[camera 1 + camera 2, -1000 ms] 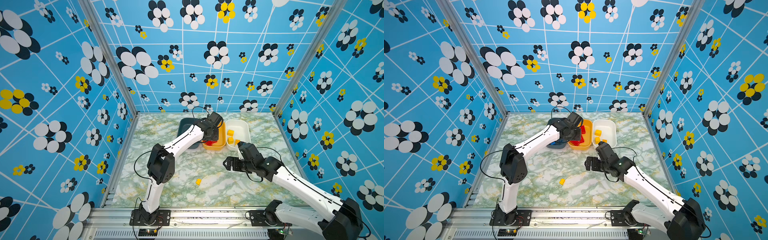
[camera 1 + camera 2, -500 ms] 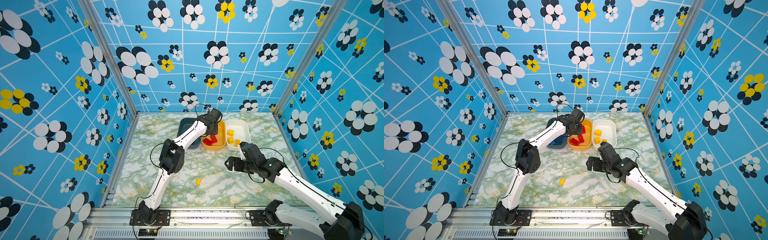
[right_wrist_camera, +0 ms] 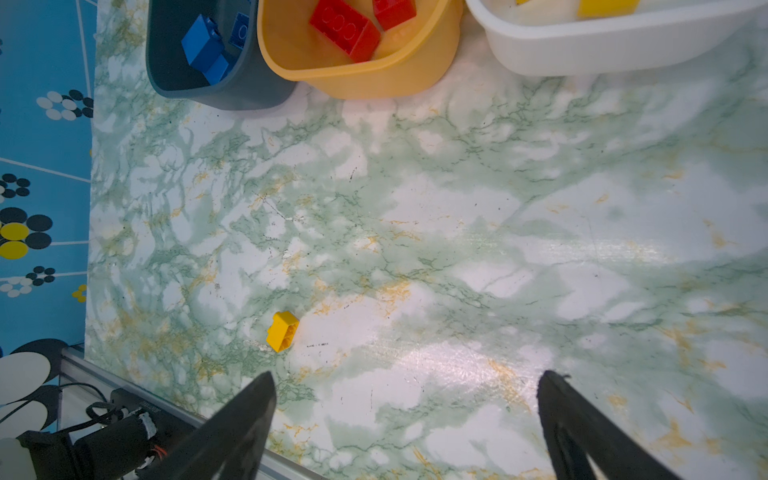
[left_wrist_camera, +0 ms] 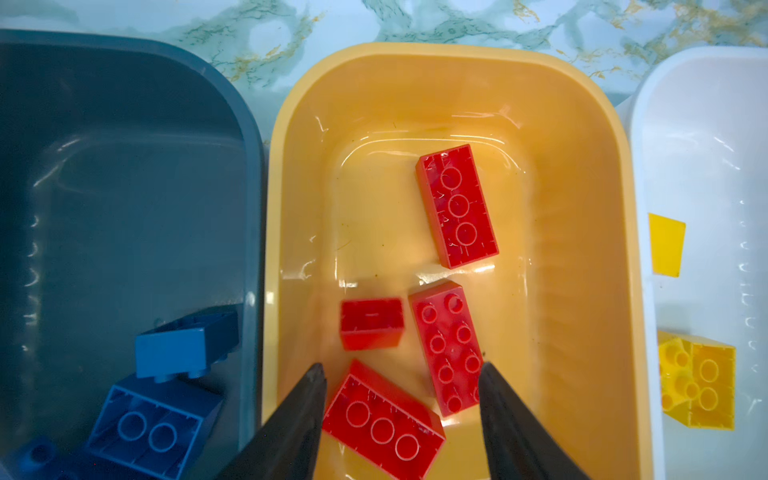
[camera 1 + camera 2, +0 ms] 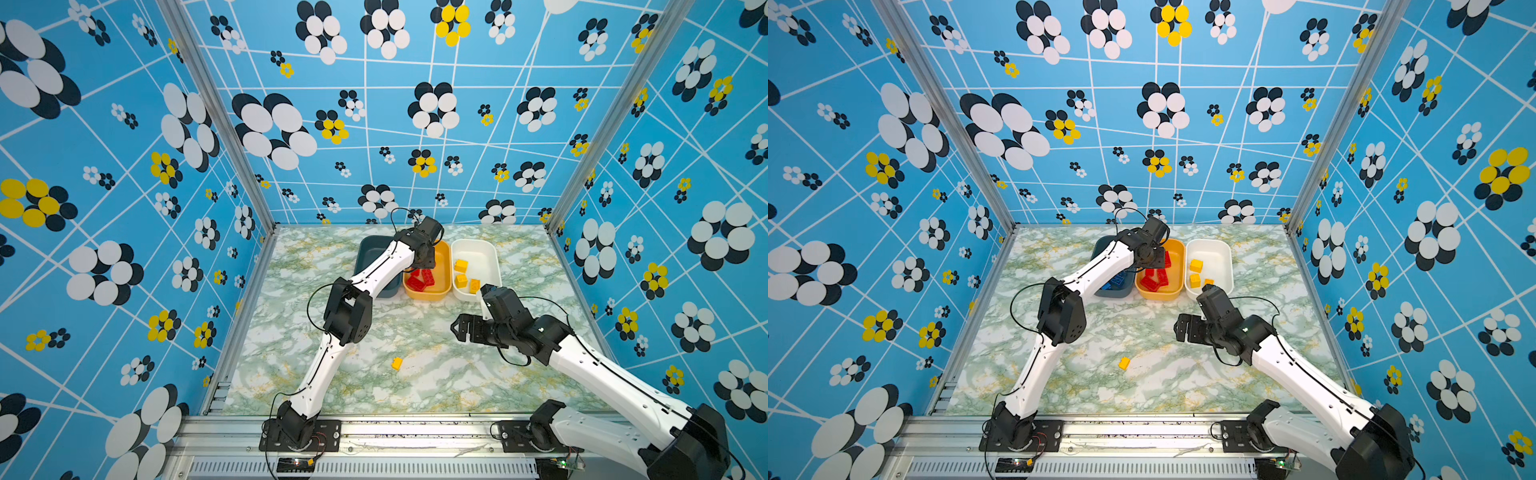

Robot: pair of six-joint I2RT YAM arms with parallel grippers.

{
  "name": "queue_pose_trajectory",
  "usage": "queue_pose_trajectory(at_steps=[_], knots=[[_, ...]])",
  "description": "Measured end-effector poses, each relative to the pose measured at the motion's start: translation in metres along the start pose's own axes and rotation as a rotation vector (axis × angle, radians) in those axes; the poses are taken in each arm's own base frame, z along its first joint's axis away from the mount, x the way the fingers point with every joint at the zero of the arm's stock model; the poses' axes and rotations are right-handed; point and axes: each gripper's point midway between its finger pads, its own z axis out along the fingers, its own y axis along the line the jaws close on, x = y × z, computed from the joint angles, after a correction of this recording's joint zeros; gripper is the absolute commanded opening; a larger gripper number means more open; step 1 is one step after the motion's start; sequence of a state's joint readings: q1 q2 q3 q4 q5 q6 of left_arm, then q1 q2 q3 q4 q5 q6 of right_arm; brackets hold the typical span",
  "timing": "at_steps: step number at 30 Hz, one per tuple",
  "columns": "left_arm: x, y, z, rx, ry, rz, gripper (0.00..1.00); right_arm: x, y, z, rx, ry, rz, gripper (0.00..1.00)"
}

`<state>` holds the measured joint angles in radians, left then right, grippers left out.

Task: Sort the legos into containers by color
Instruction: 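Lower the red brick into the yellow bin and open the left gripper, then draw the left gripper back while the right moves toward the yellow brick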

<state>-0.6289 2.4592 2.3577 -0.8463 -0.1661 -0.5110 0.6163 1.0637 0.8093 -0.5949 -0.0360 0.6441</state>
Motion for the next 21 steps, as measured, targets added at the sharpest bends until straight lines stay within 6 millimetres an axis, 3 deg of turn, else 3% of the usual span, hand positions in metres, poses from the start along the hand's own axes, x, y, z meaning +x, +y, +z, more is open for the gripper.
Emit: queue_pose_trajectory(at_steps=[13,21], knots=[[0.002,-0.003,0.0,0.023,0.012,-0.002,0.74,0.0,0.0,0.0,0.0,-0.001,0.002,0.99],[0.028,0.004,-0.014,0.056,0.049,-0.004,0.78,0.001,0.0,0.001,-0.002,0.004,0.001,0.99]])
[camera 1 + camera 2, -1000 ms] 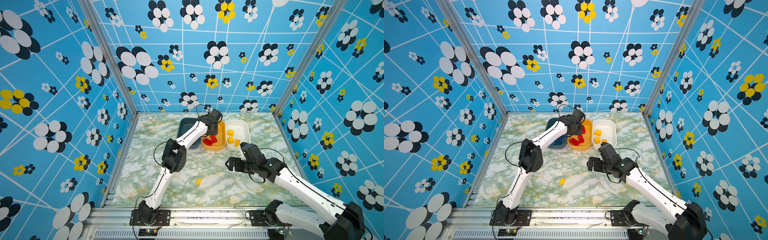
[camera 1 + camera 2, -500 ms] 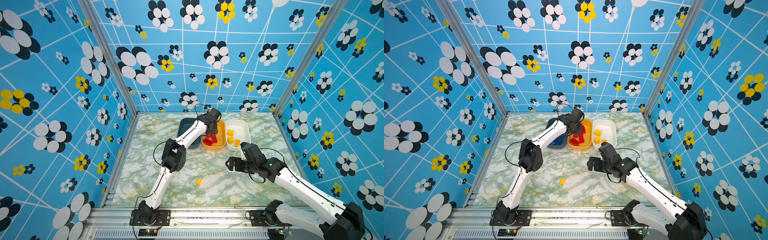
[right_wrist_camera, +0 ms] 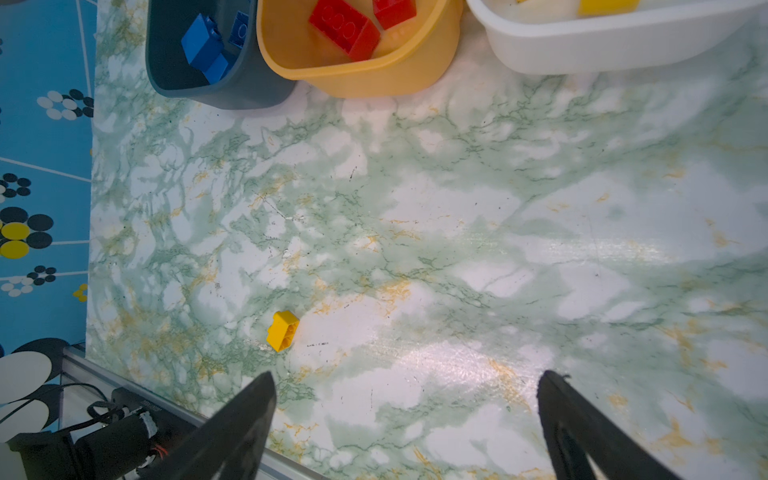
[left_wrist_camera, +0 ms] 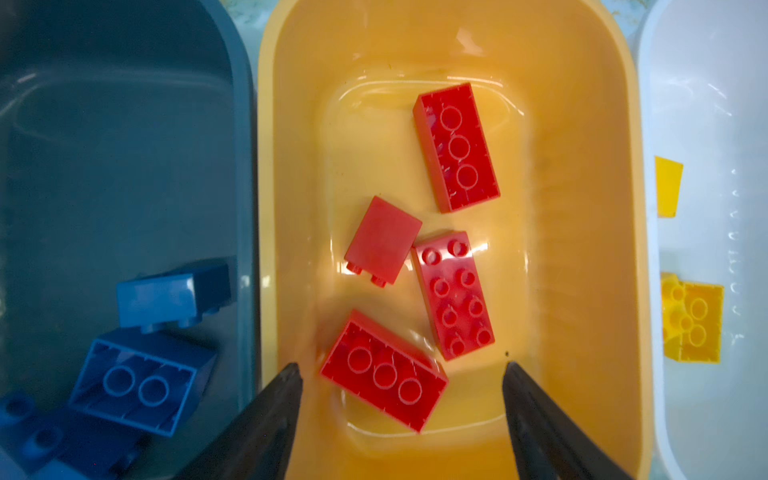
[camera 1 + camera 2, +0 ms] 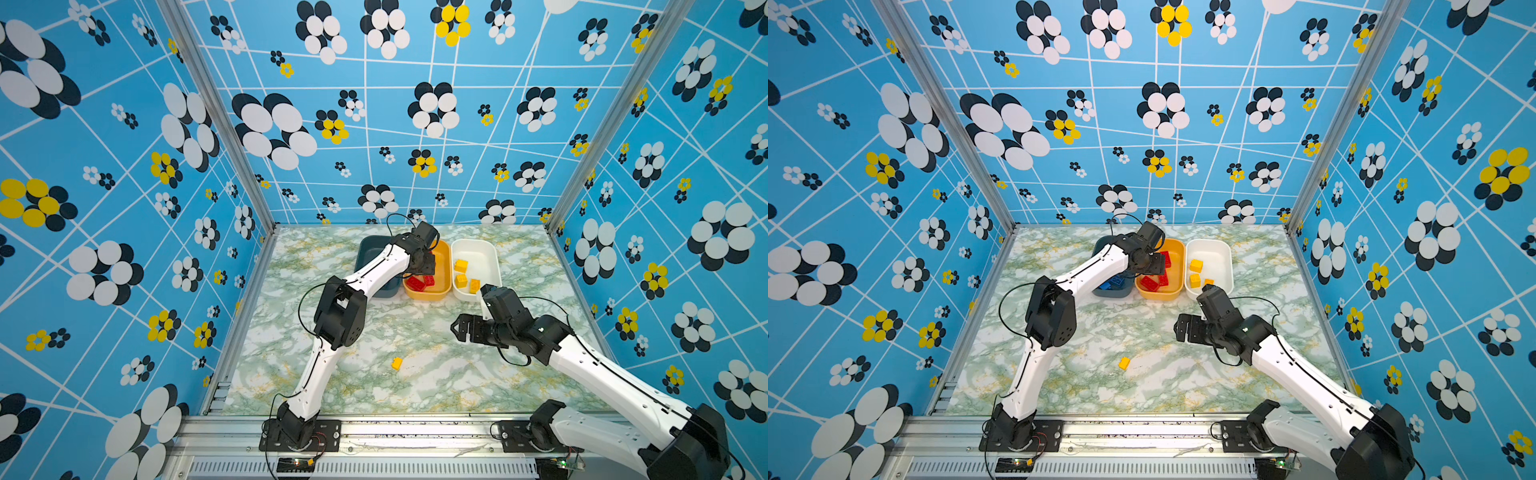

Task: Sort the legos into containers by color
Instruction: 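Draw the left gripper back while the right moves toward the yellow brick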

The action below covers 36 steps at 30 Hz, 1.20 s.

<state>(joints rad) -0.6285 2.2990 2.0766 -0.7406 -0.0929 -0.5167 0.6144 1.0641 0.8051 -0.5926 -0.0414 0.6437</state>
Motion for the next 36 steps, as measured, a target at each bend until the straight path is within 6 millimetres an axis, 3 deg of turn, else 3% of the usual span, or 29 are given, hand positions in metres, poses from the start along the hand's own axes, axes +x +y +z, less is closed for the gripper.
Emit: queue_pose_trajectory(at_steps=[10,17,27,36], knots=[[0.019,0.007,-0.047,0.077,-0.054,-0.047,0.8,0.016,0.007,0.01,-0.009,0.057,-0.045,0.99],[0.055,0.026,-0.068,0.094,-0.045,-0.074,0.82,0.032,0.019,0.018,-0.018,0.11,-0.127,0.99],[0.104,0.062,-0.103,0.129,-0.044,-0.147,0.85,0.049,0.063,0.029,-0.047,0.17,-0.337,0.99],[0.144,0.113,-0.121,0.114,-0.038,-0.263,0.86,0.076,0.103,0.054,-0.044,0.257,-0.598,0.99]])
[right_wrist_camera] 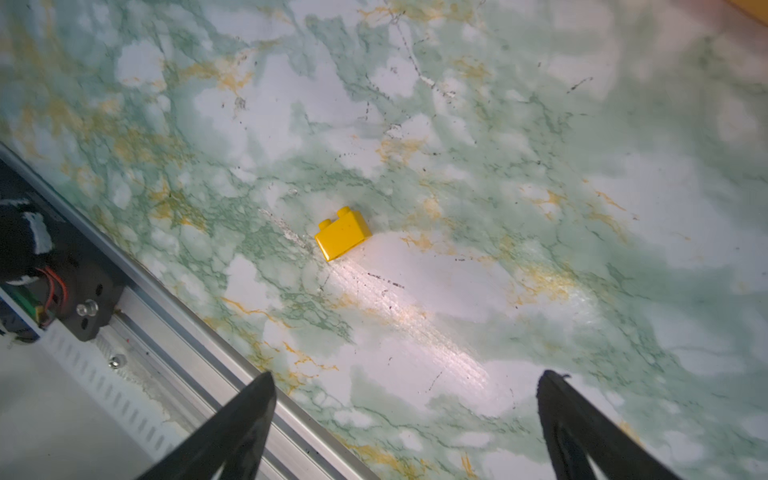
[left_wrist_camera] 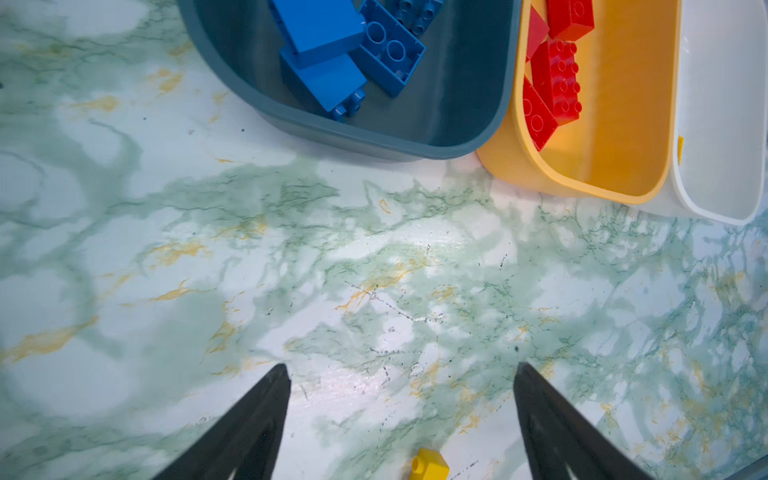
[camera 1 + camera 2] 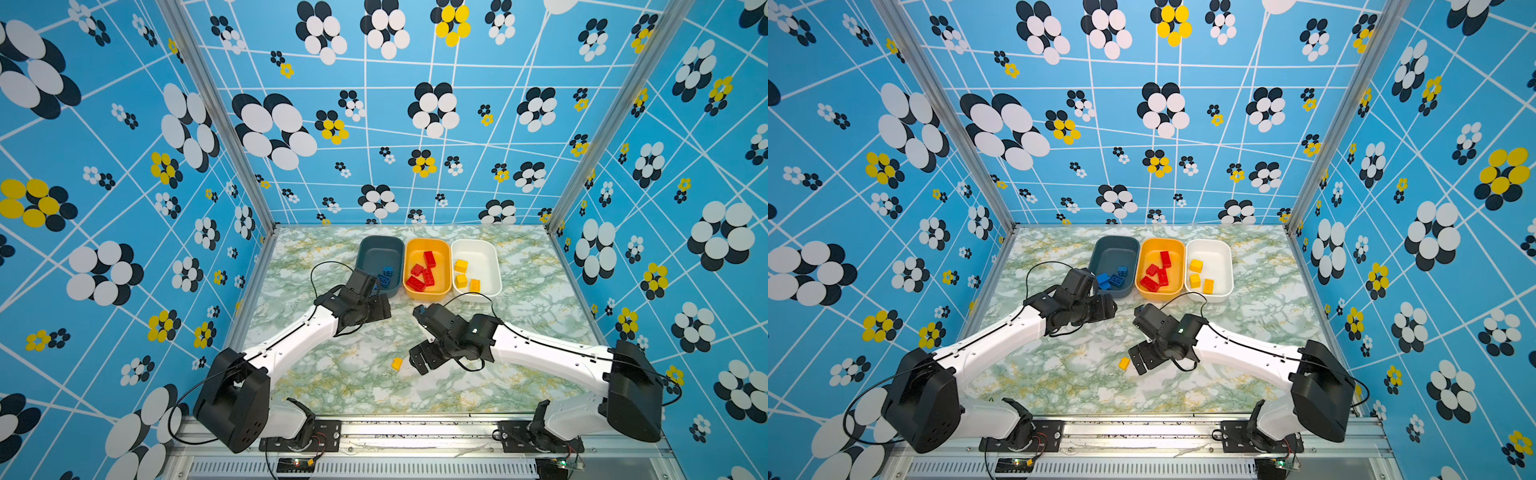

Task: Sort the legos into containers by color
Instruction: 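Draw the left gripper back while the right moves toward the yellow brick, then lower the right gripper onto the small yellow brick and close it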

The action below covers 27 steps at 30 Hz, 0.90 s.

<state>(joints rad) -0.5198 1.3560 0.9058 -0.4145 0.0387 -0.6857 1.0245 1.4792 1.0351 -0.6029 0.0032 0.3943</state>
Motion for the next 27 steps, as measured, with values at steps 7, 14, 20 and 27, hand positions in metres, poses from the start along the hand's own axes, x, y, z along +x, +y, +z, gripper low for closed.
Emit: queue_pose_trajectory(at_steps=[7,14,20,27], knots=[[-0.001,0.038,-0.014,-0.016,-0.034,-0.1,0.87,-0.007,0.02,0.027,0.016,0.076,-0.205,0.96],[0.005,0.067,-0.015,-0.036,-0.03,-0.172,0.87,-0.014,0.029,0.045,0.02,0.121,-0.321,0.89],[0.013,0.083,-0.011,-0.053,-0.007,-0.229,0.87,-0.018,0.036,0.06,0.019,0.153,-0.379,0.81],[0.009,0.086,-0.014,-0.046,-0.014,-0.25,0.87,-0.019,0.04,0.075,0.023,0.194,-0.421,0.7]])
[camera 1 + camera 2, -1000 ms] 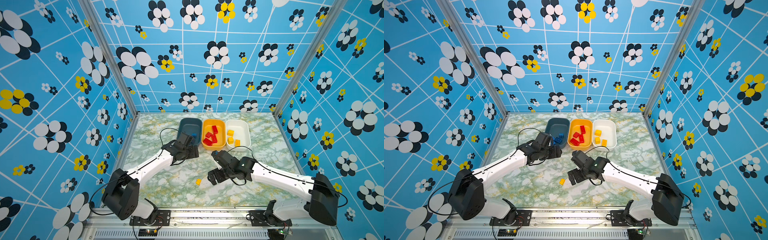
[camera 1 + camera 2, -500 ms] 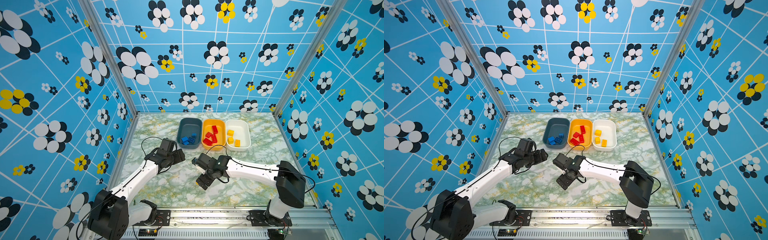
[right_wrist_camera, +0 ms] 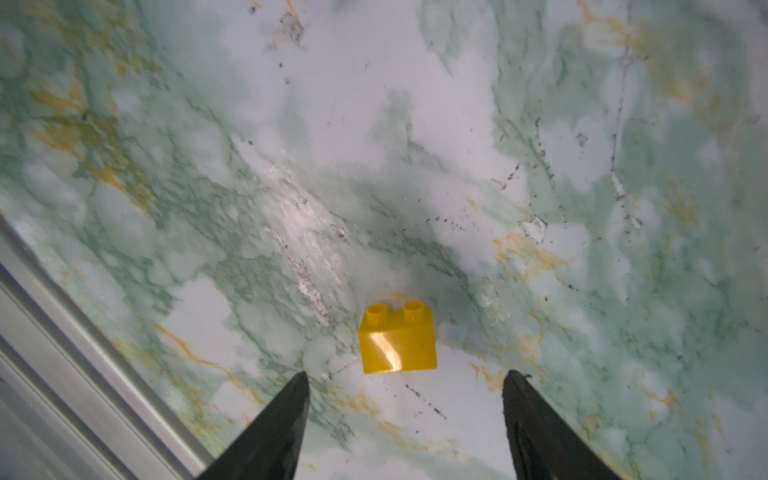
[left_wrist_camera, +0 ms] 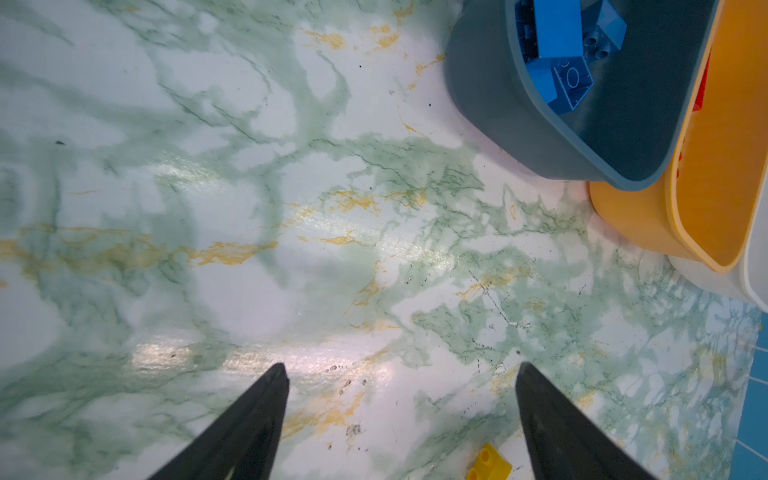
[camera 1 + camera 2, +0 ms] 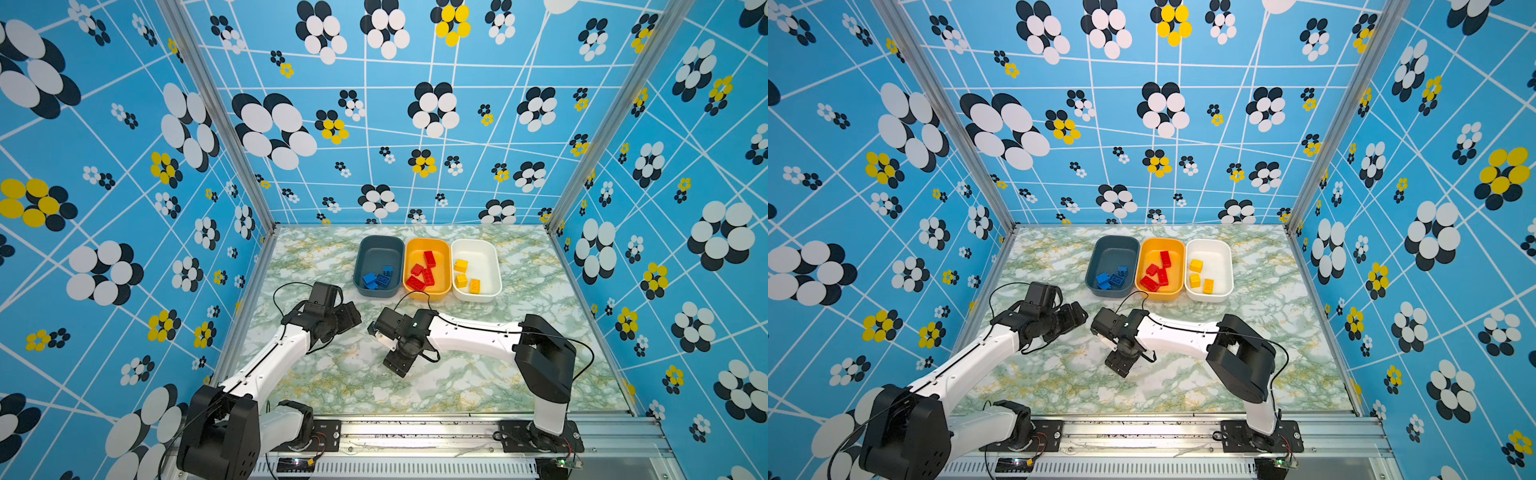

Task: Sort the legos into containers by color
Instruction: 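Lower the right gripper onto the small yellow brick and close it, then lift the yellow brick with the right gripper over the white bin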

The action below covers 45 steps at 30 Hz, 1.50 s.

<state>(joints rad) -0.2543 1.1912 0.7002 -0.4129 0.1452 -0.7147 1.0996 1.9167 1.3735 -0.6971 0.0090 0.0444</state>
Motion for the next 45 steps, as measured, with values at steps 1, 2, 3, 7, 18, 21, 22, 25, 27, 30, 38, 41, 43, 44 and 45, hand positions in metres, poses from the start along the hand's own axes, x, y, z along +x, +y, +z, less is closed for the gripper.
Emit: queue_pose_trajectory(at_steps=[1,2,3,7,18,21,22,25,27,30,38,41,43,44,45], knots=[[-0.001,0.0,-0.001,0.002,-0.003,-0.002,0.87,0.0,0.0,0.002,0.001,0.006,-0.005,0.68],[-0.001,0.0,-0.001,0.003,-0.005,-0.004,0.87,0.0,0.0,0.004,0.001,0.011,-0.009,0.66],[-0.002,0.0,-0.001,0.003,-0.006,-0.005,0.87,0.001,0.0,0.006,0.001,0.017,-0.011,0.65],[0.0,0.002,-0.002,0.006,-0.003,-0.009,0.87,0.003,0.0,0.013,0.002,0.039,-0.018,0.6],[0.001,0.003,-0.001,0.011,0.004,-0.02,0.87,0.011,0.004,0.021,0.002,0.078,-0.031,0.51],[0.0,0.004,-0.002,0.012,0.004,-0.022,0.87,0.011,0.005,0.021,0.002,0.078,-0.038,0.47],[0.0,0.004,-0.002,0.012,0.004,-0.023,0.87,0.011,0.004,0.021,0.003,0.078,-0.038,0.47],[0.0,0.004,-0.002,0.012,0.003,-0.025,0.87,0.01,0.005,0.021,0.004,0.076,-0.042,0.43],[0.0,0.004,-0.002,0.012,0.003,-0.028,0.87,0.01,0.005,0.022,0.005,0.078,-0.042,0.41],[0.001,0.004,-0.001,0.014,0.005,-0.029,0.87,0.011,0.005,0.024,0.008,0.084,-0.044,0.37],[0.001,0.004,-0.002,0.018,0.005,-0.032,0.87,0.011,0.004,0.024,0.019,0.085,-0.045,0.31],[0.002,0.004,-0.003,0.019,0.005,-0.032,0.87,0.011,0.003,0.024,0.023,0.084,-0.043,0.3],[0.003,0.005,-0.003,0.019,0.006,-0.032,0.87,0.011,0.002,0.024,0.029,0.084,-0.041,0.29],[0.003,0.005,-0.003,0.019,0.006,-0.032,0.87,0.011,0.002,0.024,0.033,0.084,-0.04,0.29],[0.003,0.004,-0.003,0.022,0.007,-0.032,0.87,0.011,0.001,0.024,0.035,0.083,-0.038,0.29]])
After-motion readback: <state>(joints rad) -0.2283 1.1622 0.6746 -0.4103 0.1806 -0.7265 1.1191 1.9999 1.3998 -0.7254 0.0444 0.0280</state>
